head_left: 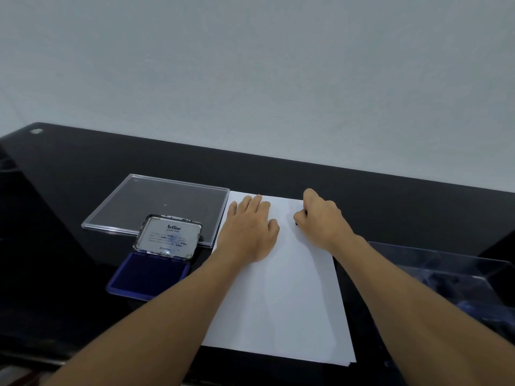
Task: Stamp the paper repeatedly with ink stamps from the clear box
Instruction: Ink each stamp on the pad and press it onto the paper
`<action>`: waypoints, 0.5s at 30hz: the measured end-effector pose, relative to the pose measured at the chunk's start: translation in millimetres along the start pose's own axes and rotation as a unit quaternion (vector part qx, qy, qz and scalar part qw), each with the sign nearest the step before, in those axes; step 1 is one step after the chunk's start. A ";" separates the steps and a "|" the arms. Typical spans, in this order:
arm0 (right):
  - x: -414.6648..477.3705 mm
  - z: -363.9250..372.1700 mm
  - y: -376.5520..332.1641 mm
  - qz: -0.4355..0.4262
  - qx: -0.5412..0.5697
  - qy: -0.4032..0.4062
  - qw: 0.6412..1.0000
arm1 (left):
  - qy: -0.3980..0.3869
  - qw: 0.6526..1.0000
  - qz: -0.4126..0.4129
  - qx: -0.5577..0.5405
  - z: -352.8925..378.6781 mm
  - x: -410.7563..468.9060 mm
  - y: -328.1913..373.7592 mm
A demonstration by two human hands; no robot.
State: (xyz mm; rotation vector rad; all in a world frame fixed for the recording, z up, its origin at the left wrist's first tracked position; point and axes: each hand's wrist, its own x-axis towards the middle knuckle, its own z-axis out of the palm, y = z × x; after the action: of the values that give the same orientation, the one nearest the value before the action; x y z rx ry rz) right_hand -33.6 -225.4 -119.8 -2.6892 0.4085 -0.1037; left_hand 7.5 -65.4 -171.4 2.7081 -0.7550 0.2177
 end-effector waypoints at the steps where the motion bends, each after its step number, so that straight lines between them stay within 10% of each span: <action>1: -1.1 -0.5 -0.6 0.000 -0.003 -0.002 1.000 | -0.001 1.000 0.000 -0.001 0.3 0.2 -0.4; 15: 12.9 -34.8 -3.6 0.008 0.037 -0.005 0.999 | 0.014 1.000 -0.002 -0.009 -0.3 0.7 0.4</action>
State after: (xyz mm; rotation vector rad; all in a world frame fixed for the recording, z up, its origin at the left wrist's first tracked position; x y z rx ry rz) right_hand -24.9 -239.8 -86.4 -2.6122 0.4150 -0.0994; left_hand 7.9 -65.9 -170.8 2.6831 -0.7393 0.2459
